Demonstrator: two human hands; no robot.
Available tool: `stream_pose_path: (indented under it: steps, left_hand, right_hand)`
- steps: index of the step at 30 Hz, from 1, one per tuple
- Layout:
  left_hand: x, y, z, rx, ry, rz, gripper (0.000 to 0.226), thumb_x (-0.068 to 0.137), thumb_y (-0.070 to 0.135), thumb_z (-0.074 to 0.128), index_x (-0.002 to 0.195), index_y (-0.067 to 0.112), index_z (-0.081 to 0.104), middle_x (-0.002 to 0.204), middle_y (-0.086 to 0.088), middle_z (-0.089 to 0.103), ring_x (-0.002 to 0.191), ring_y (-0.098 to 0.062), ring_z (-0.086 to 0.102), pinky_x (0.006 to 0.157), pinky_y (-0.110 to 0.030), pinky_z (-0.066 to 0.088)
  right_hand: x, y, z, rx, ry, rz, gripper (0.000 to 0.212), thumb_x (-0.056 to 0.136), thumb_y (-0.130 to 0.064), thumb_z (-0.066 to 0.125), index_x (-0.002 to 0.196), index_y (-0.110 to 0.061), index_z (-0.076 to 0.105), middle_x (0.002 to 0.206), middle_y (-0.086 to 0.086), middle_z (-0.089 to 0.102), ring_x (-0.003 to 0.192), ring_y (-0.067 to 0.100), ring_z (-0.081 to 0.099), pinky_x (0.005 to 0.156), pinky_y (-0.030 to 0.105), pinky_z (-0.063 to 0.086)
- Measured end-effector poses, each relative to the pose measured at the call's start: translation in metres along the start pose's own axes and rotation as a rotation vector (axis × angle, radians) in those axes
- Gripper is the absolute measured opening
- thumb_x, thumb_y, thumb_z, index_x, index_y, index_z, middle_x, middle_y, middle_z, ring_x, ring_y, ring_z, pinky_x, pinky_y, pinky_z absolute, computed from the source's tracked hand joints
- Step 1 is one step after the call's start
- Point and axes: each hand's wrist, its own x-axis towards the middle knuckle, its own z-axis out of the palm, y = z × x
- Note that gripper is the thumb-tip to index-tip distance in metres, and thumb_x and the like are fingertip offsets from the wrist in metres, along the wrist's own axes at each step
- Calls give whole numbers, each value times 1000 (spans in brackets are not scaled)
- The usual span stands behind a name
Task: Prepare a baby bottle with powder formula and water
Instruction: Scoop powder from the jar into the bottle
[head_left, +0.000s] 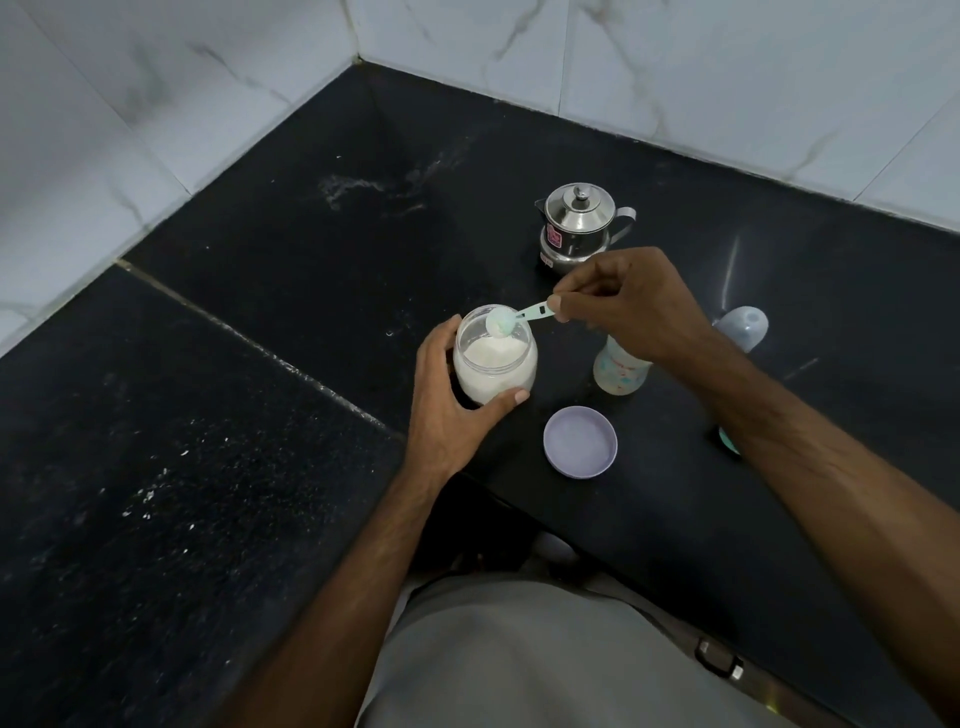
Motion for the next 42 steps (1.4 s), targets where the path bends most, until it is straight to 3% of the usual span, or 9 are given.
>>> stream_pose_path:
  steps: [6,8,14,24,28,33,36,40,42]
  left_hand:
    - [-17,23,13,66,123,48,84,67,31,87,137,17,42,137,2,43,127,-12,45,104,-25,40]
    - [-16,28,12,86,152,68,82,68,30,87,136,15,44,134,0,45,124,-11,47,101,-19,39]
    - [-11,49,12,134,242,157,74,70,32,85,131,10,49,130,-3,48,120,-15,49,100,-31,44]
    - [-16,78,61,-66,-11,177,56,74,14,82,120,18,50,91,0,62,82,-15,61,77,-27,53]
    - [-15,66,90,-77,-52,103,53,73,20,83,115,21,51,94,1,59,84,-15,60,75,-36,54]
    - [-6,54,114,-49,-50,24,63,69,29,84,121,22,49,112,1,54,98,-9,55,75,-17,49]
    - [2,49,122,-19,-69,14,69,67,35,84,123,24,47,116,2,51,102,-11,55,81,-23,51]
    - [7,46,127,10,-105,18,70,67,34,84,124,24,45,118,3,51,103,-7,53,85,-30,52]
    - [10,45,129,22,-115,23,70,68,32,84,125,24,45,119,4,50,105,-6,52,87,-31,52]
  right_hand:
    - [-23,6,-29,39,35,-7,4,85,-15,73,88,-12,72,79,3,73,65,9,63,52,9,45]
    - [-24,8,-34,29,51,-15,8,85,-15,73,90,-10,72,80,4,73,64,2,63,55,9,46]
    - [-29,9,-47,73,107,-8,15,84,-15,74,95,-5,72,83,5,74,67,2,67,60,10,49]
    - [-47,28,-84,122,218,28,12,85,-18,74,92,-7,74,76,3,73,54,-1,59,50,10,43]
    - [-51,38,-91,112,245,67,10,83,-20,75,89,-11,74,78,4,74,65,9,61,50,12,43]
    - [-57,47,-94,87,263,102,12,83,-20,75,90,-11,74,73,-2,73,56,0,57,50,12,44]
    - [-59,52,-94,75,268,115,11,83,-21,76,90,-13,74,75,-1,74,58,2,59,52,13,45]
    - [-62,57,-94,60,282,126,11,82,-20,76,89,-12,74,74,0,73,65,18,59,59,28,47]
    - [-63,60,-94,53,288,123,11,82,-20,77,88,-12,74,72,-2,73,64,15,60,59,25,49]
